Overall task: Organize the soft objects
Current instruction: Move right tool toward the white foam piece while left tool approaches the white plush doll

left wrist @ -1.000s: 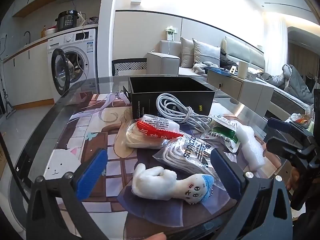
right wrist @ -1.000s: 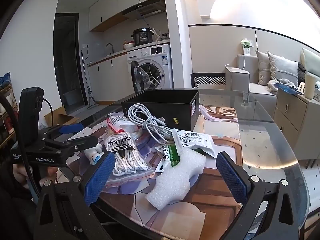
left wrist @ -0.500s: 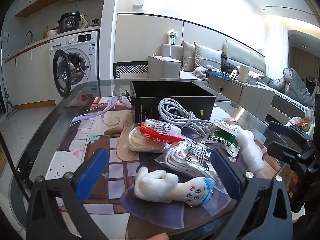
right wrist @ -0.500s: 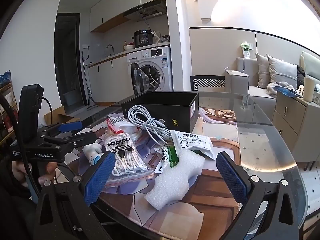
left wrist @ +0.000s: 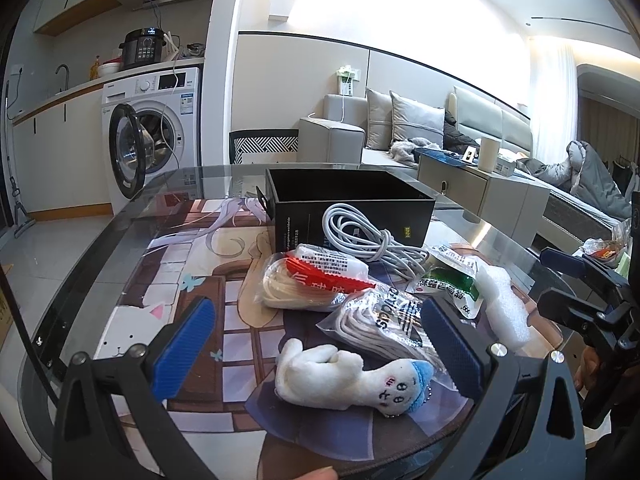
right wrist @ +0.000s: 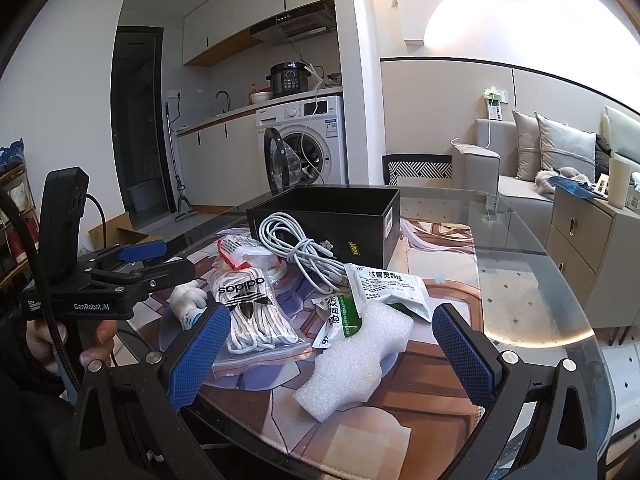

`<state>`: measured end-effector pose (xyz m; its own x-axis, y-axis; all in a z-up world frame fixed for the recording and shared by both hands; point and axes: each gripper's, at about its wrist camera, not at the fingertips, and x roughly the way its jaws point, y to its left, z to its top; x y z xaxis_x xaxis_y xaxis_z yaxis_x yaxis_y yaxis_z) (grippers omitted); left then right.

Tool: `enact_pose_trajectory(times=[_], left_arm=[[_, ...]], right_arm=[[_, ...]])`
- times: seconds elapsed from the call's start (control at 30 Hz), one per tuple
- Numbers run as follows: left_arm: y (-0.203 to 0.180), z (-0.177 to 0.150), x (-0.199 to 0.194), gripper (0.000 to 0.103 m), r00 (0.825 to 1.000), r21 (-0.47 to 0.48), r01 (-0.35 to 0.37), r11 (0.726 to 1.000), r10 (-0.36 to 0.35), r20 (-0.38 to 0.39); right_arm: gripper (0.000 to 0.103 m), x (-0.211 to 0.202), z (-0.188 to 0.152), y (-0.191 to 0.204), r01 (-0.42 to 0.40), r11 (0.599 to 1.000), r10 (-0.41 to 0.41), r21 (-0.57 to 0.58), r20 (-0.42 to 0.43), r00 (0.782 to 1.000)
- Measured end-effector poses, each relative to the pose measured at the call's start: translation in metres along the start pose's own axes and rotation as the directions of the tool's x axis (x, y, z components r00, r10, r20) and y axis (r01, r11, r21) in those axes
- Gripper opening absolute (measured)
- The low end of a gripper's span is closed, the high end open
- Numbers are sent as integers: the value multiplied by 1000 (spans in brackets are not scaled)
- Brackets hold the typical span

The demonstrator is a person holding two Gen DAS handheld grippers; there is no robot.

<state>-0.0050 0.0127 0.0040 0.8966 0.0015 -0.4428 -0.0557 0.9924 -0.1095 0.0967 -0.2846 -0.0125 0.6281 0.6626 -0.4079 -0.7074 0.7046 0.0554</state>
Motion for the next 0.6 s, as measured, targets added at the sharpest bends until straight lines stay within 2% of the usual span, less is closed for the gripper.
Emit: enact_pose_trajectory(times=[0.6], left_arm=[[-1,-2,4,103,1000,7,-7,1000,7,3]], right_arm=[[103,3,-3,-2,17,1000,-17,-3,-14,1000]])
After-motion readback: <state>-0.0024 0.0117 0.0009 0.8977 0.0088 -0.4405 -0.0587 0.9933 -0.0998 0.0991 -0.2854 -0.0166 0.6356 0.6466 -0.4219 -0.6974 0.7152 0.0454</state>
